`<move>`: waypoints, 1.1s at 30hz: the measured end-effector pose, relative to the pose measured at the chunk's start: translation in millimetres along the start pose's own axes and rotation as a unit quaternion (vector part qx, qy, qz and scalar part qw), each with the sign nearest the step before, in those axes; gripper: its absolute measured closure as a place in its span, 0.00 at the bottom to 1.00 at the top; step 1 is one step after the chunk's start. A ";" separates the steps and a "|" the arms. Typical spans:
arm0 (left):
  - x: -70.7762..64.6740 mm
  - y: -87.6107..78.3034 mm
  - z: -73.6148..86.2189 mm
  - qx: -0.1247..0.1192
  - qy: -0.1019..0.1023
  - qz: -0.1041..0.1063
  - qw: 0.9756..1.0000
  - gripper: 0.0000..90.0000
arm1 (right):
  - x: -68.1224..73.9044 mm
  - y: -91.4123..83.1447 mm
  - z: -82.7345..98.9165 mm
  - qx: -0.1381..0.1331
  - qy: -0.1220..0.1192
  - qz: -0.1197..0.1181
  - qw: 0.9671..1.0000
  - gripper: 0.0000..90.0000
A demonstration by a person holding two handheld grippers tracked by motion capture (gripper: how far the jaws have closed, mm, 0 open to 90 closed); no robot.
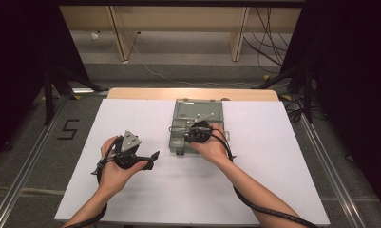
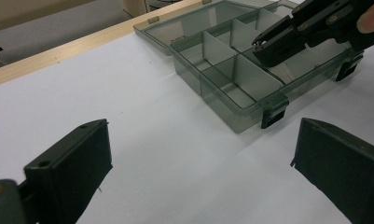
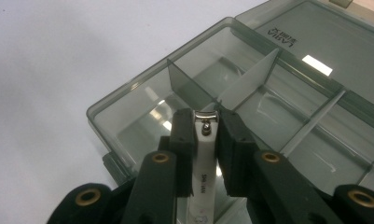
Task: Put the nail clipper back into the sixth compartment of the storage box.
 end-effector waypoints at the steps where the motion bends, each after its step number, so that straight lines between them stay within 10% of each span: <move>1: 0.0 -0.1 0.0 0.000 0.001 0.000 1.000 0.04 | -0.2 0.0 0.1 0.001 0.000 0.001 1.000 0.86; 18: 0.4 -0.3 -0.3 -0.001 0.001 -0.002 1.000 0.04 | 0.0 -2.6 -2.8 -0.003 0.013 0.006 1.000 0.79; 28: 2.1 1.0 -2.1 -0.006 -0.007 -0.002 1.000 0.04 | -18.0 -15.0 -11.5 -0.066 0.008 0.016 0.998 0.47; 33: 0.4 2.4 -3.5 -0.007 -0.008 0.001 1.000 0.04 | -33.3 -29.1 -11.6 -0.084 0.053 0.029 0.995 0.37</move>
Point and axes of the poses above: each handheld gripper's, and its own axes: y roughly forward along the jaws, z roughly out of its underside, x roughly to its left, the point moved 3 cm from there along y, roughly forward along the jaws, and after that the axes turned 5 degrees about y, right-handed, at the moved point
